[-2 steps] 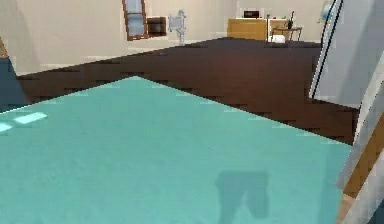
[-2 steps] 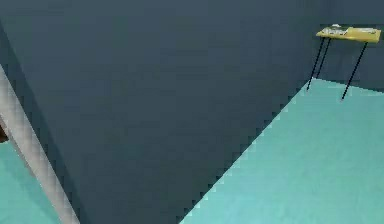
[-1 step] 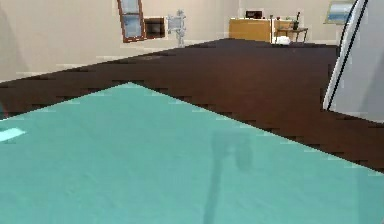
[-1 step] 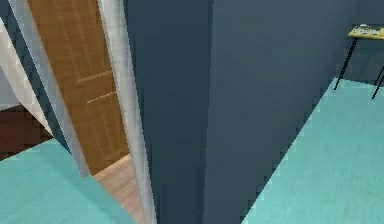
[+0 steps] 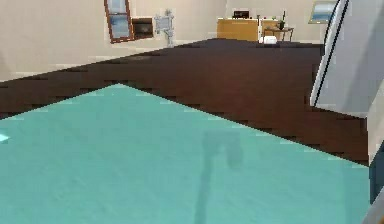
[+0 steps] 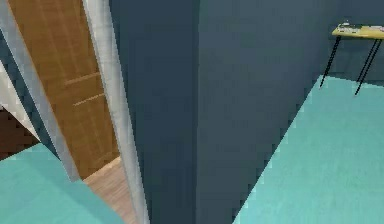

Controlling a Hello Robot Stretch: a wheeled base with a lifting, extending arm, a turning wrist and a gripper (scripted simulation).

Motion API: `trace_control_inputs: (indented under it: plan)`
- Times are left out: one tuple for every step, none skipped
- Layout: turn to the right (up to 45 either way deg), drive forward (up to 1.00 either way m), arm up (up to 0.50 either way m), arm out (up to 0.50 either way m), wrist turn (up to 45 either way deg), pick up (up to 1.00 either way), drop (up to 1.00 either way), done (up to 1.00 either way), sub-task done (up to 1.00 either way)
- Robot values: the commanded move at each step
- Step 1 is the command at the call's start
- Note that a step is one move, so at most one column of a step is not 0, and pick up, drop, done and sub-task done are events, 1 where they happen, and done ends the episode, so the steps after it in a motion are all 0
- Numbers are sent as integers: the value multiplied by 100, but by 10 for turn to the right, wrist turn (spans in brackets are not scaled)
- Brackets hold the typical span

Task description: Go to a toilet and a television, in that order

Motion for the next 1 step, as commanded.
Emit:
trace_control_inputs:
  plan:
    - [0, 40, 0, 0, 0, 0, 0, 0, 0]
